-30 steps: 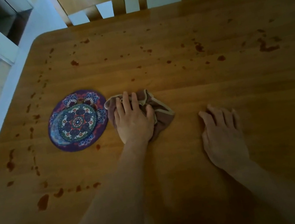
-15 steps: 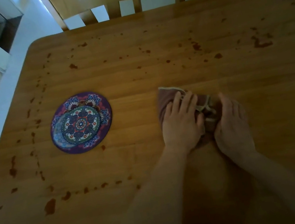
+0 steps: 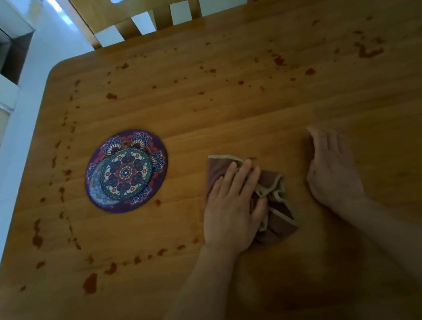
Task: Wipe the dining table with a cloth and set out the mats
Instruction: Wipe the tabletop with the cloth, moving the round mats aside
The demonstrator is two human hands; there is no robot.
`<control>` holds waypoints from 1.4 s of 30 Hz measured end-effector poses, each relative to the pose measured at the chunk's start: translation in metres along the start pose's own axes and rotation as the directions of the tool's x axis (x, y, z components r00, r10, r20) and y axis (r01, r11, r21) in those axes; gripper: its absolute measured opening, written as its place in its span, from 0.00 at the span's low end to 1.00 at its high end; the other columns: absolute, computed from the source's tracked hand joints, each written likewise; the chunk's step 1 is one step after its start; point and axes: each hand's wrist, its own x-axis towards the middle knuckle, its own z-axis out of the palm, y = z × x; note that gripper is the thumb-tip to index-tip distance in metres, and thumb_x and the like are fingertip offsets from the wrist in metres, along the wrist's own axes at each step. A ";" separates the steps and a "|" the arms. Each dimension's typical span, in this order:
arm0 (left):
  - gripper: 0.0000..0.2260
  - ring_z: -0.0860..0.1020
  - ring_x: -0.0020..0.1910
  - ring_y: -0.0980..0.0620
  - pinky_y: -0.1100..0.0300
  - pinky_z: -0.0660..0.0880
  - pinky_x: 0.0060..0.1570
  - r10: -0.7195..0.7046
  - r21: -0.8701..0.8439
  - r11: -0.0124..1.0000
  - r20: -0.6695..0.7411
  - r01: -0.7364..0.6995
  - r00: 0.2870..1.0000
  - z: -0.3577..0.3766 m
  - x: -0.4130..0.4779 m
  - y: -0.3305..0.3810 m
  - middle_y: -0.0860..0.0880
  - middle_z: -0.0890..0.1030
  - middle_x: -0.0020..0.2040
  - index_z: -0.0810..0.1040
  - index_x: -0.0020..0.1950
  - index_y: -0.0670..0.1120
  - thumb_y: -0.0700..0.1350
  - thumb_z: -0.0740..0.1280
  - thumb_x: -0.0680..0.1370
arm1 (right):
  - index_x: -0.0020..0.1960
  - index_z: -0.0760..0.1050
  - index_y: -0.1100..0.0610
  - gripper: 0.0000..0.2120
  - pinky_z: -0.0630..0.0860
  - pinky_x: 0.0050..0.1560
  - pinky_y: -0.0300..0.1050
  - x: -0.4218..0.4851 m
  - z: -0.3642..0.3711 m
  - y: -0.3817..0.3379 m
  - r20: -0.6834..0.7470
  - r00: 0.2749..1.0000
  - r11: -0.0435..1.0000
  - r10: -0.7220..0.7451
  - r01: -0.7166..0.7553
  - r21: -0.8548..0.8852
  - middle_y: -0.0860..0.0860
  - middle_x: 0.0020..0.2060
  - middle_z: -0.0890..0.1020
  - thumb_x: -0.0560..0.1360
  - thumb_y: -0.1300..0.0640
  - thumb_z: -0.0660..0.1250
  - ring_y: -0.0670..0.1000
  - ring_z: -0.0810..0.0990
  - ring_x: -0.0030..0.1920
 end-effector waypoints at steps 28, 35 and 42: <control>0.04 0.79 0.43 0.51 0.58 0.75 0.38 -0.662 -0.671 0.418 0.237 0.613 0.711 -0.071 -0.001 -0.009 0.51 0.81 0.42 0.79 0.43 0.52 0.48 0.69 0.78 | 0.50 0.71 0.56 0.07 0.70 0.39 0.44 -0.005 -0.031 -0.053 0.457 0.875 0.896 0.158 -0.321 0.305 0.52 0.46 0.76 0.83 0.57 0.56 0.50 0.73 0.43; 0.02 0.80 0.38 0.52 0.55 0.79 0.37 -0.538 -0.915 -0.400 0.281 0.053 0.795 -0.112 -0.003 -0.008 0.48 0.81 0.39 0.76 0.51 0.45 0.40 0.64 0.80 | 0.55 0.74 0.61 0.07 0.79 0.46 0.52 0.019 -0.089 -0.028 0.514 0.737 0.039 0.439 -0.587 0.808 0.56 0.44 0.78 0.82 0.62 0.57 0.53 0.78 0.39; 0.24 0.80 0.55 0.45 0.51 0.79 0.46 -0.511 -0.784 -0.358 0.619 0.507 0.596 -0.082 0.017 0.016 0.44 0.82 0.58 0.76 0.65 0.42 0.59 0.67 0.77 | 0.61 0.75 0.58 0.22 0.77 0.45 0.50 -0.004 -0.083 -0.008 0.698 0.604 0.172 0.386 -0.790 0.589 0.54 0.53 0.80 0.79 0.41 0.61 0.56 0.79 0.51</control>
